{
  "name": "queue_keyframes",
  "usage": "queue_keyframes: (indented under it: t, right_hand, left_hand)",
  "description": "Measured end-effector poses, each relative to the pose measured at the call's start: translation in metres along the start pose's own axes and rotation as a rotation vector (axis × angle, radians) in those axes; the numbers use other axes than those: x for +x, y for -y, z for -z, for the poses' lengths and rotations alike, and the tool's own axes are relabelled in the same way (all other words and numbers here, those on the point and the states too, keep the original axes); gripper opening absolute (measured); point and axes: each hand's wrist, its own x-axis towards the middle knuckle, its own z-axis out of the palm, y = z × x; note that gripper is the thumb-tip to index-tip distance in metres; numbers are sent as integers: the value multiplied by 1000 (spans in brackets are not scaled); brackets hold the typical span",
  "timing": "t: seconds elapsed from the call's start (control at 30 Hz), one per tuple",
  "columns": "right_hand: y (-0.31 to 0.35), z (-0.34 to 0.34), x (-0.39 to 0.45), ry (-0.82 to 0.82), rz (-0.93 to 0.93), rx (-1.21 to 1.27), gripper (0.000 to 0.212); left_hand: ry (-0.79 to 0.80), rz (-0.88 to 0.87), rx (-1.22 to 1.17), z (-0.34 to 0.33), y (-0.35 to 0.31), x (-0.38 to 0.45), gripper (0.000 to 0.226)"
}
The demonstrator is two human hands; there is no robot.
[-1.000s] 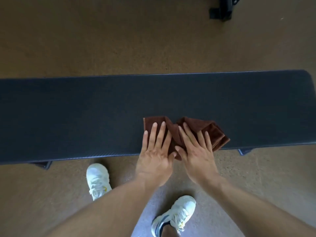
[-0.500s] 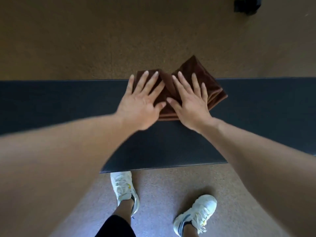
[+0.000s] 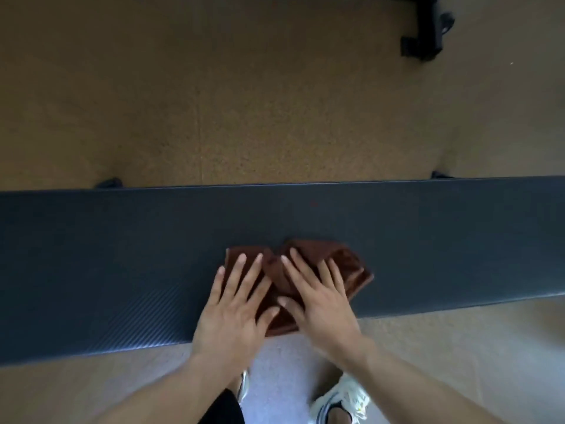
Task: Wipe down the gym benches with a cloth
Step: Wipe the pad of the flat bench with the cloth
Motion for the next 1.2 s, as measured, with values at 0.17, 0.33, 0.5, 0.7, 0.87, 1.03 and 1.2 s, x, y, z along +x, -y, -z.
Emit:
queue_keyframes:
  t: [0.17,0.33,0.5,0.7,0.87,1.03,1.2]
  right_hand:
    - [20,37,120,-77,-5,43,61]
    - [16,22,107,-123,52,46,57]
    - [4,-20,6,-101,100,49,56]
    - [-7,-32,-42,23,122,40,59]
    - [-5,-31,-40,13,107,32,61]
    - [0,-39,-39,-46,63,-34,57]
    - [27,-38,-14,-47,32,-38,58]
  left_hand:
    - [-2,138,79,62,61,95,70]
    - [69,250,-33,46,27,75,76]
    - [30,256,-67,-8,-25,-2,79]
    - [67,324,-106,-35,-65,-47,90]
    - [81,327,-20,-43,-67,-46,123]
    - [11,338,28,-48,-74,-45,116]
    - [-121,272,-76,-37,-45,-45,69]
